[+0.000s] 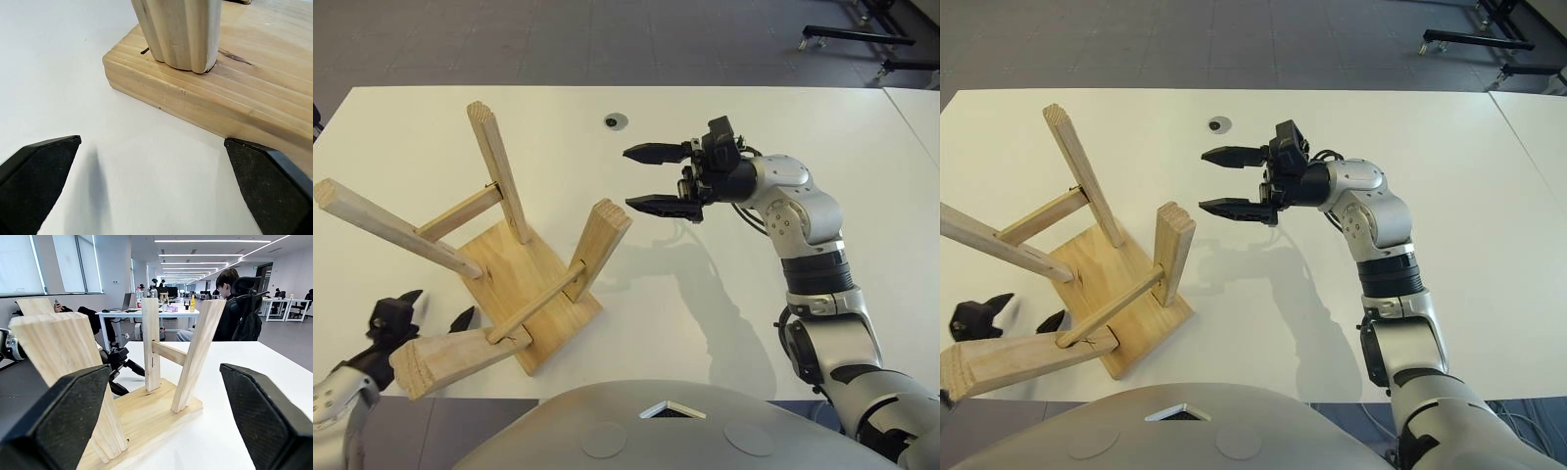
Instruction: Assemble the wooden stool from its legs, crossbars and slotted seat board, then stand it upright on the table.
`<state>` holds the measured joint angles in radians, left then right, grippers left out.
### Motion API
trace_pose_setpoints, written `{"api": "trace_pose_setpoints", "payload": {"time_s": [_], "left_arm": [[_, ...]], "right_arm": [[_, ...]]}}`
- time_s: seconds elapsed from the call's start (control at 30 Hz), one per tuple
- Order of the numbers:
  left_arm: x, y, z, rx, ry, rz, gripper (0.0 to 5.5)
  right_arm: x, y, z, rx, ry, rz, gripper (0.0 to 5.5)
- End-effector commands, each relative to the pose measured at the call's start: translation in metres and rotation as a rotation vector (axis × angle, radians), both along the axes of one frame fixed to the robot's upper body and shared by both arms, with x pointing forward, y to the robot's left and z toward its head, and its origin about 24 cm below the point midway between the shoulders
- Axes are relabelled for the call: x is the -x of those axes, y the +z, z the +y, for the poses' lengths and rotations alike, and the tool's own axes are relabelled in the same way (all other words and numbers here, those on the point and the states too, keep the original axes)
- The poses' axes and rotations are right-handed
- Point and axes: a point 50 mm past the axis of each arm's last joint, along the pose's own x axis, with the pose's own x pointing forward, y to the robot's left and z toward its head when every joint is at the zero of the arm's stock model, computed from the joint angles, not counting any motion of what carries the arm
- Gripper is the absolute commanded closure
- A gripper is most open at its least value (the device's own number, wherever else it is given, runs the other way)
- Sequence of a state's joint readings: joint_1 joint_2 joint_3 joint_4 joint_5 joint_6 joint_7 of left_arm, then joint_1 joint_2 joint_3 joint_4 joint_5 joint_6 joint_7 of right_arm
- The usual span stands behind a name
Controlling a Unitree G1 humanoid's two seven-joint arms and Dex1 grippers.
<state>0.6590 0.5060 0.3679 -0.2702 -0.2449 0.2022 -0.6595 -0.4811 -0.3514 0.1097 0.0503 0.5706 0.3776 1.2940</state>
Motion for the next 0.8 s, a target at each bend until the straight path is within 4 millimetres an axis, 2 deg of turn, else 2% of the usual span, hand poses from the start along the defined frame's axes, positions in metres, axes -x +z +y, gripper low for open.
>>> {"api": "trace_pose_setpoints", "payload": {"time_s": [0.03,0.2,0.3,0.4,0.53,0.67,0.8], "left_arm": [[-0.002,-0.022,-0.021,0.011,-0.025,0.08,0.1],[-0.024,-0.03,-0.031,-0.015,-0.027,0.051,0.1],[-0.052,-0.03,-0.039,-0.041,-0.043,-0.002,0.1],[-0.07,-0.029,-0.048,-0.032,-0.066,-0.034,0.1],[-0.075,-0.032,-0.056,-0.015,-0.084,-0.036,0.1],[-0.084,-0.034,-0.074,0.023,-0.148,-0.045,0.1],[-0.104,-0.034,-0.081,0.034,-0.176,-0.073,0.1]], "right_arm": [[-0.001,0.001,0.0,0.006,-0.007,-0.018,1.39],[-0.003,0.002,-0.006,0.012,-0.019,-0.02,1.39],[-0.004,0.002,-0.014,0.014,-0.051,-0.021,1.39],[-0.01,0.006,-0.027,-0.003,-0.137,-0.042,1.39],[-0.02,0.013,-0.044,-0.03,-0.259,-0.092,1.39],[-0.021,0.012,-0.066,-0.027,-0.359,-0.114,1.39],[-0.015,0.005,-0.068,-0.047,-0.392,-0.109,1.39]]}}
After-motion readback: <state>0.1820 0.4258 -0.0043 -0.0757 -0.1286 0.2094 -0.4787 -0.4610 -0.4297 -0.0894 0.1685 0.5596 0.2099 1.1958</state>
